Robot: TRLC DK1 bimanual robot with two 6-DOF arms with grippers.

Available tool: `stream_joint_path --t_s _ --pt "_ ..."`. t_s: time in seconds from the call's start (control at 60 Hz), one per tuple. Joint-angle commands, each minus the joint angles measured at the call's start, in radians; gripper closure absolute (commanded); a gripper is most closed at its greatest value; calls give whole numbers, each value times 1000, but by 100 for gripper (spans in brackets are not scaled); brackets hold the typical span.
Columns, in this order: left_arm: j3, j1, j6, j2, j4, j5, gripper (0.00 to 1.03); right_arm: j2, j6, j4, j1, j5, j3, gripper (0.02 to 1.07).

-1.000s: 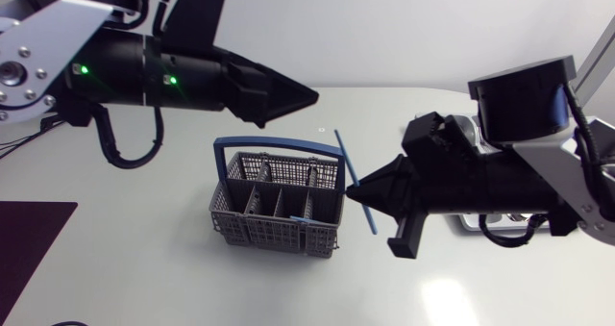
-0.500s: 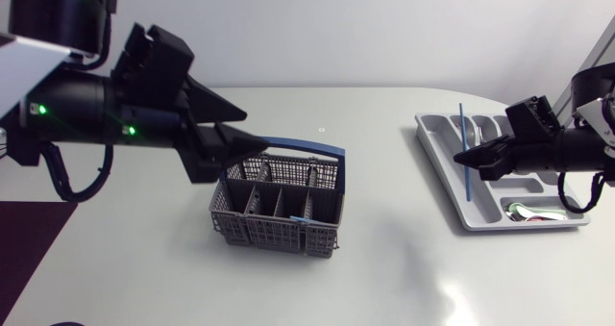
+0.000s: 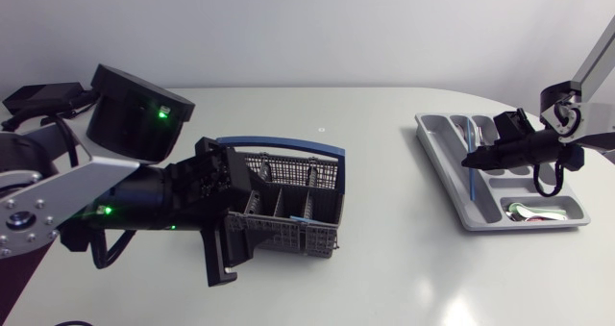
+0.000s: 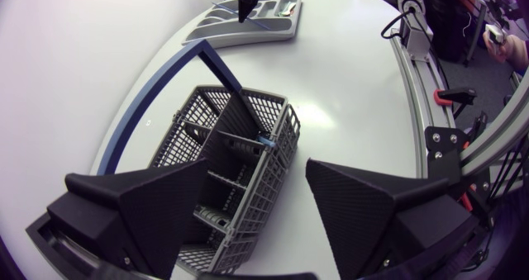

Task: Unload the cutlery basket into the drawer organizer.

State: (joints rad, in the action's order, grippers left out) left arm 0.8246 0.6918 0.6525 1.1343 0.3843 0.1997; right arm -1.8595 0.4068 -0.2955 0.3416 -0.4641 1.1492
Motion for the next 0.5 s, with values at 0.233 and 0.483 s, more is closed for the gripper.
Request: stream_joint_path --t_s 0.233,0.483 --pt "-61 48 47 114 -156 -22 24 -79 -62 39 -12 47 15 62" --pt "-38 52 64 186 -236 -25 44 -12 -37 56 0 31 -51 32"
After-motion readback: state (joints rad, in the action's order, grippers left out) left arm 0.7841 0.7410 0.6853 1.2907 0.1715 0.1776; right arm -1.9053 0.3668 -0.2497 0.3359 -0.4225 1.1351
